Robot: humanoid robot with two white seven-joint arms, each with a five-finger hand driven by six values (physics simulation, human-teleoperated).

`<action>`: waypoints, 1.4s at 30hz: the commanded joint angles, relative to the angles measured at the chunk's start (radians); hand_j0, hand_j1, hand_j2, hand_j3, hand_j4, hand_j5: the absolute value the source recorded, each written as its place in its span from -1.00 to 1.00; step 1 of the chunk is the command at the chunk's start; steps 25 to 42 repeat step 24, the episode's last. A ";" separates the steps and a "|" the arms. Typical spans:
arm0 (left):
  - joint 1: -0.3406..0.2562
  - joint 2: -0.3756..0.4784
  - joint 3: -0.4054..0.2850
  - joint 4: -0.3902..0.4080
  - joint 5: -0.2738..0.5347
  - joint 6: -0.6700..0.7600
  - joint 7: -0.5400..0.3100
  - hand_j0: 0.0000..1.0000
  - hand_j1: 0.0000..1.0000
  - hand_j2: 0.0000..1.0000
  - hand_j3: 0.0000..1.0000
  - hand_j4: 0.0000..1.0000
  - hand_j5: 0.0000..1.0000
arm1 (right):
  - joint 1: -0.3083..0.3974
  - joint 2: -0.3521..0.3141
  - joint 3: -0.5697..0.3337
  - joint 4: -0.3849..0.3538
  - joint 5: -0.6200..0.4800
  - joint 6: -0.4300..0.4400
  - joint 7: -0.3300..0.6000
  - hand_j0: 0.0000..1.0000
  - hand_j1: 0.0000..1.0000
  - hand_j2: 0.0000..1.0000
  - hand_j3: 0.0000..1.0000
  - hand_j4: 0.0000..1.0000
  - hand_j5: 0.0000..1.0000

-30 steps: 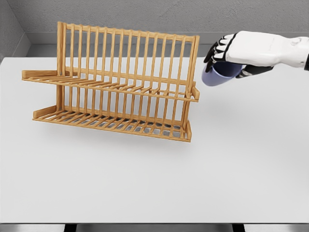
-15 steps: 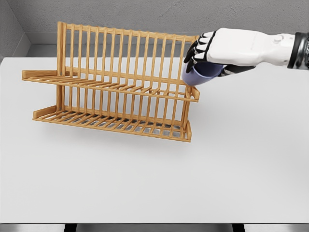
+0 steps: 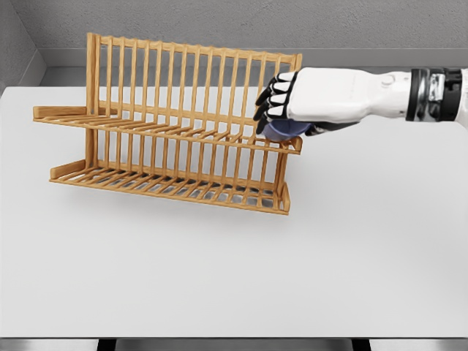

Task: Right arm put cup on second shelf

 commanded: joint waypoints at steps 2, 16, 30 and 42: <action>0.000 0.000 0.000 0.000 0.000 0.000 0.000 1.00 1.00 1.00 1.00 1.00 1.00 | 0.000 -0.001 0.005 -0.003 -0.009 0.005 -0.002 1.00 1.00 1.00 1.00 1.00 1.00; 0.000 0.000 0.000 0.000 0.000 0.000 0.000 1.00 1.00 1.00 1.00 1.00 1.00 | 0.080 -0.074 -0.348 -0.025 -0.021 0.005 -0.002 1.00 1.00 1.00 1.00 1.00 1.00; -0.002 0.000 0.000 0.000 0.000 0.000 0.000 1.00 1.00 1.00 1.00 1.00 1.00 | 0.543 0.086 -0.730 -0.020 -0.020 0.005 -0.002 1.00 1.00 1.00 1.00 1.00 1.00; -0.002 0.000 0.000 0.000 0.000 0.000 0.000 1.00 1.00 1.00 1.00 1.00 1.00 | 0.543 0.086 -0.730 -0.020 -0.020 0.005 -0.002 1.00 1.00 1.00 1.00 1.00 1.00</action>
